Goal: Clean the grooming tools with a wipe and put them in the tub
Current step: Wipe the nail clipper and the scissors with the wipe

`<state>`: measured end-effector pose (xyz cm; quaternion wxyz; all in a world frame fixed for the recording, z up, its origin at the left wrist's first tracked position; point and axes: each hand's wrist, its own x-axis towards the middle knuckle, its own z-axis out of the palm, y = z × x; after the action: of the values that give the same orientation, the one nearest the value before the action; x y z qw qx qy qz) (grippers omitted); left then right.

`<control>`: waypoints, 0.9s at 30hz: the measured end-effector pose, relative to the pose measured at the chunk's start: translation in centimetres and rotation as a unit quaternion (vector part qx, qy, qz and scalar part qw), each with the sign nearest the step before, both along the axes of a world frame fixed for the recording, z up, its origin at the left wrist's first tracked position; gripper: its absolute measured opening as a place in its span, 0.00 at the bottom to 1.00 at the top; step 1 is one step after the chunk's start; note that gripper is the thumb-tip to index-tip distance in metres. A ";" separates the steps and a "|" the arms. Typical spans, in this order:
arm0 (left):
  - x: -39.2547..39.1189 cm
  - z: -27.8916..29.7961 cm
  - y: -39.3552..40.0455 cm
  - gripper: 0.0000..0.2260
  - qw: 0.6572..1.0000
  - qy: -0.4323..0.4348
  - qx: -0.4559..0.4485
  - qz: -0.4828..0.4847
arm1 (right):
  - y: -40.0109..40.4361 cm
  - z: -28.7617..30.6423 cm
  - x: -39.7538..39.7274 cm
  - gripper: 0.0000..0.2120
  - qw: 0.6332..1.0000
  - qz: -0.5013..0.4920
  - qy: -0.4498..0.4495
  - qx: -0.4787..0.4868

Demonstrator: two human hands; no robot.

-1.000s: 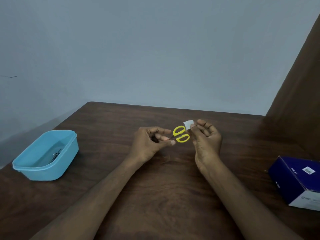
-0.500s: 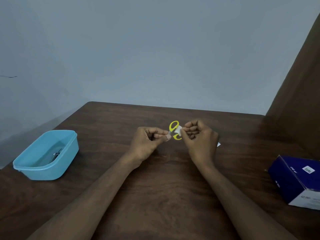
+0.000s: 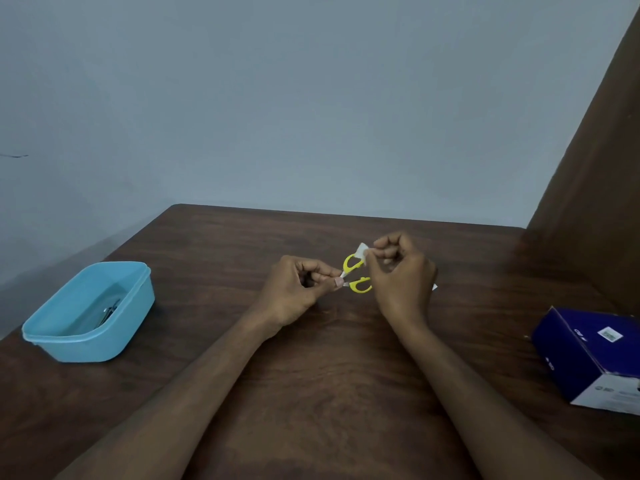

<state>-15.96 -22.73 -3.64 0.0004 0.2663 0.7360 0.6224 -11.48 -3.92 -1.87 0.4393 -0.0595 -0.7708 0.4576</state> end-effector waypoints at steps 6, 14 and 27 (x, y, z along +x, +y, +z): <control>-0.1 0.0 0.0 0.05 0.999 -0.015 0.044 0.027 | 0.9 -0.2 -0.1 0.22 0.997 0.002 0.007 0.083; 0.4 0.6 -0.7 0.07 0.990 0.025 0.068 0.123 | 0.2 -1.4 0.4 0.13 0.981 0.128 -0.107 0.098; 0.7 0.2 0.0 0.09 0.923 0.321 -0.181 0.112 | 0.2 -2.1 0.2 0.10 0.984 0.089 -0.115 0.101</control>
<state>-15.22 -22.70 -3.47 -0.2579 0.3632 0.8217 0.3556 -11.29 -3.73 -4.01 0.3090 0.0019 -0.8607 0.4047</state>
